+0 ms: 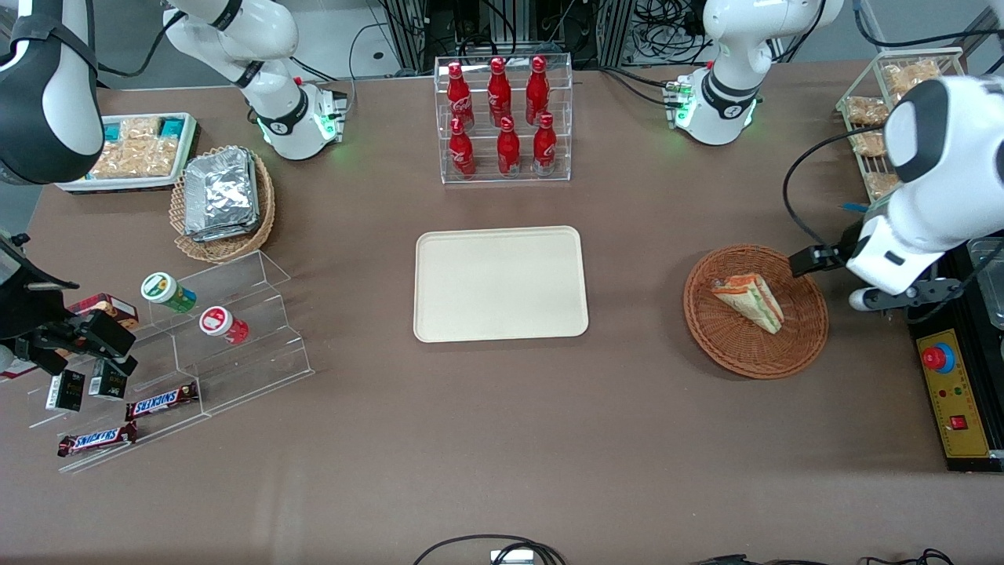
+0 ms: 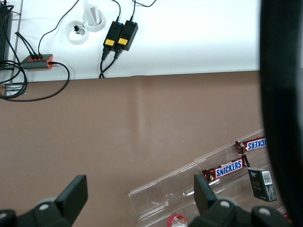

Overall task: Place sandwich from basket to tray
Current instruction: 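Move the open left gripper down over the wrapped sandwich in the basket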

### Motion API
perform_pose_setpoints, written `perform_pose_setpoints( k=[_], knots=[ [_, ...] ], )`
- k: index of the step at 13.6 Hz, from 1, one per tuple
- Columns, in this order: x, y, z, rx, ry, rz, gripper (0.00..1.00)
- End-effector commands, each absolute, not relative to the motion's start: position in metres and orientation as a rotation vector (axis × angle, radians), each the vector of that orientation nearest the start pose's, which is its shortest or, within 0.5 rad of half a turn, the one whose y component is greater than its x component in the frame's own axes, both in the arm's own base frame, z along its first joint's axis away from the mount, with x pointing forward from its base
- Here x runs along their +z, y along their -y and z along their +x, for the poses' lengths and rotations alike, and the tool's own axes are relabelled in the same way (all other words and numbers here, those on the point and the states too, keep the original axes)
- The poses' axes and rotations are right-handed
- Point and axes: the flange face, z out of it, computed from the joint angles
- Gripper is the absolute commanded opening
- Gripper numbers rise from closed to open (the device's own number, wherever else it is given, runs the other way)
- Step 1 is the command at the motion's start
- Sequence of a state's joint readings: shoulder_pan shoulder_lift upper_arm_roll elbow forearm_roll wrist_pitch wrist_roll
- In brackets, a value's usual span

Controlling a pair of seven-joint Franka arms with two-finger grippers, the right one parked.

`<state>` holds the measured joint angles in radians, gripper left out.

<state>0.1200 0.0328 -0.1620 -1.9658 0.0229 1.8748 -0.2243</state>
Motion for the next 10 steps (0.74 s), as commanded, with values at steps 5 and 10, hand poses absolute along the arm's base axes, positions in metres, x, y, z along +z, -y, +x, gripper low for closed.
perform_pose_setpoints(
  k=[5, 10],
  knots=[
    [0.372, 0.027, 0.521, 0.07, 0.669, -3.02, 1.0],
    [0.335, 0.027, 0.51, 0.006, 0.861, -2.99, 1.0]
  ],
)
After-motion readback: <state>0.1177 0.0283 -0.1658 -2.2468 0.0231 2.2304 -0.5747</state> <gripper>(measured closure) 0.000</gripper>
